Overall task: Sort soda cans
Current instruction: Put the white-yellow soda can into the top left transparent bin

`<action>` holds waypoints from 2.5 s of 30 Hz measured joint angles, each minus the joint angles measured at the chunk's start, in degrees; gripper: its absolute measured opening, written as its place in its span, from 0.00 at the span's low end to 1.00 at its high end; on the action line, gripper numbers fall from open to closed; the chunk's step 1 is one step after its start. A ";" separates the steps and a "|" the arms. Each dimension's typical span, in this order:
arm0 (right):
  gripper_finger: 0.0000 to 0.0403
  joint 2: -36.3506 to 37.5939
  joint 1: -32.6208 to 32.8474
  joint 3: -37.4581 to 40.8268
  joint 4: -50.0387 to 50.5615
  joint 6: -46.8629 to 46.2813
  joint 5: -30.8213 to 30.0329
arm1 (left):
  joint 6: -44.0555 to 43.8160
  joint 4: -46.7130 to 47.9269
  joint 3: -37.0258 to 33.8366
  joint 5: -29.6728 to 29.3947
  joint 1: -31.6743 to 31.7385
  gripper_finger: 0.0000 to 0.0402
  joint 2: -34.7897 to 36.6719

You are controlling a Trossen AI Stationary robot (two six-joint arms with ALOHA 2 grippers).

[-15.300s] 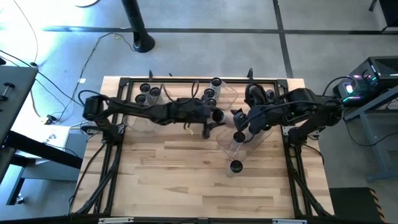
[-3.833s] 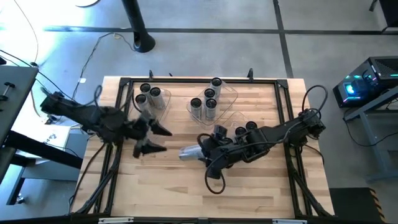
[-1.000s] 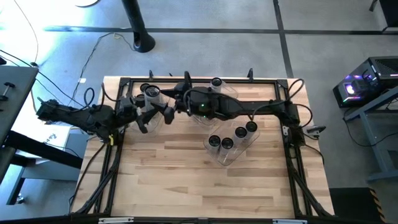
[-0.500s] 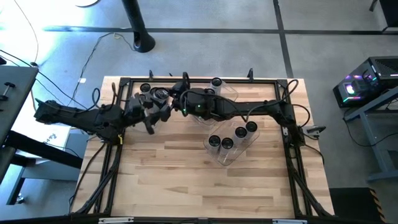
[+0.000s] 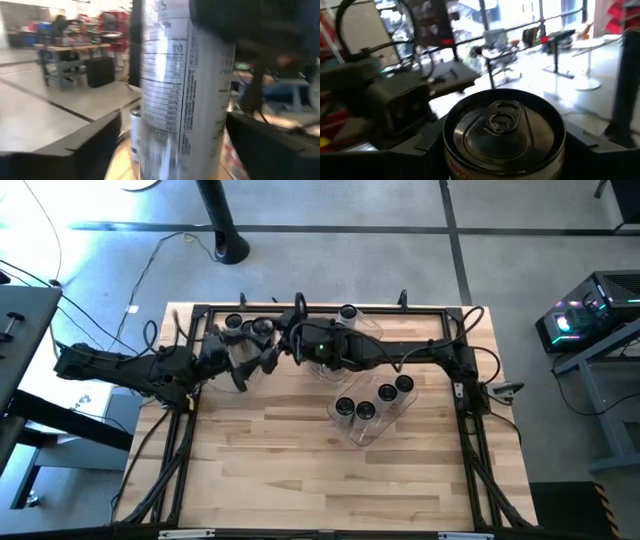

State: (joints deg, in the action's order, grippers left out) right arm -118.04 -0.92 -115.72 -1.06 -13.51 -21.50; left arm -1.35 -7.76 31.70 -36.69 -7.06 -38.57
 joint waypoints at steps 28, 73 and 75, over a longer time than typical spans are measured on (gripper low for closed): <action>0.58 -8.21 -0.46 -0.96 -6.10 5.98 5.40 | -16.17 51.49 23.81 0.65 -0.17 0.95 3.56; 0.58 -23.89 -3.45 -1.03 -12.50 -4.68 5.82 | -14.47 40.42 23.81 2.83 -0.14 0.95 5.49; 0.58 -23.89 -2.90 -1.03 -11.03 -5.67 6.02 | -14.48 40.42 23.81 3.12 -0.15 0.95 5.49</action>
State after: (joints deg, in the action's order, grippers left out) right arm -141.92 -3.82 -116.75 -12.10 -19.18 -15.49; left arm -15.83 32.67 55.51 -33.57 -7.22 -33.08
